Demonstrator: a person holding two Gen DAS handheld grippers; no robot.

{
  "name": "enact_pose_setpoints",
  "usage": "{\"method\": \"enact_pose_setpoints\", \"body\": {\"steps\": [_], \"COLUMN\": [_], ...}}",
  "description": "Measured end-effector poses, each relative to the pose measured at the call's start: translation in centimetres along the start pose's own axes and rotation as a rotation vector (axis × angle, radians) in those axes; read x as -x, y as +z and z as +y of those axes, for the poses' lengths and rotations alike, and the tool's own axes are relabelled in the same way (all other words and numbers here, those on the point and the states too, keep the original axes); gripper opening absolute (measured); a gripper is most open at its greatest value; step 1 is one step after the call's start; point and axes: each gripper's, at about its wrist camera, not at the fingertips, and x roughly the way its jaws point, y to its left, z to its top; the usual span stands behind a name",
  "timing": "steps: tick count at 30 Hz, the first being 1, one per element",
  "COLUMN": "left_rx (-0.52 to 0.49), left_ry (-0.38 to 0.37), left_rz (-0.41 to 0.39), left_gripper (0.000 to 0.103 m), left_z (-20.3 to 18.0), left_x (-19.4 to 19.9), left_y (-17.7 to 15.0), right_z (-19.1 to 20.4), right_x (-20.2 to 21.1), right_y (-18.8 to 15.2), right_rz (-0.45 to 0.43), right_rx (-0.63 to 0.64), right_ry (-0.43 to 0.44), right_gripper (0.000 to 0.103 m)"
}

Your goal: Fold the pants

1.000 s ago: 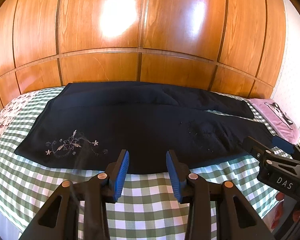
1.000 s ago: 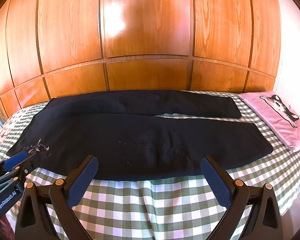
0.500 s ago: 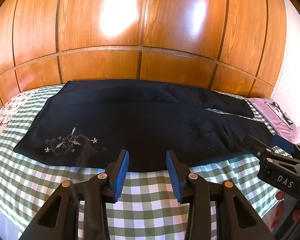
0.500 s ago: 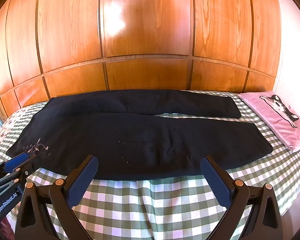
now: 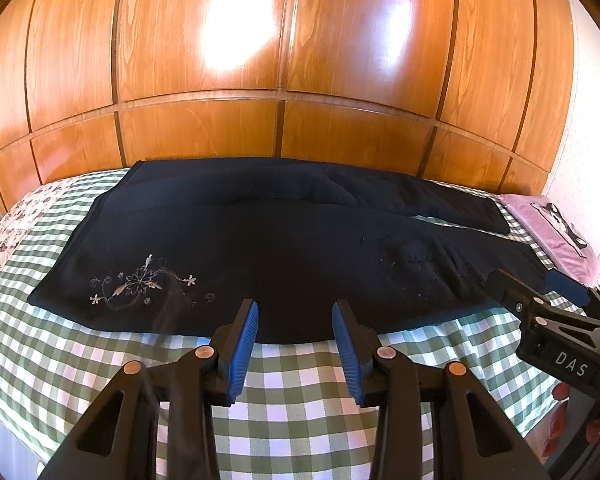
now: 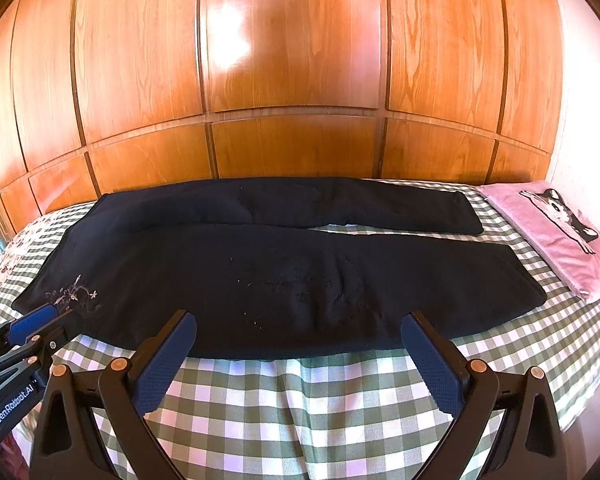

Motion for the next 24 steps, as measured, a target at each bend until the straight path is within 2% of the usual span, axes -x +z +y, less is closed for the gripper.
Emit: {"method": "enact_pose_setpoints", "body": {"steps": [19,24], "left_rx": [0.002,0.048], "left_ry": [-0.007,-0.054], "left_rz": [0.01,0.047], "left_gripper": [0.039,0.042], "left_z": [0.02,0.77], "left_x": [-0.21,-0.82], "left_y": [-0.11,-0.22], "right_z": [0.19,0.2], "right_x": [-0.15,-0.47], "right_y": [-0.07,-0.18], "right_rz": [0.01,0.021], "right_rx": [0.005,0.009], "right_ry": [-0.001,-0.006], "right_gripper": [0.103,0.103]}}
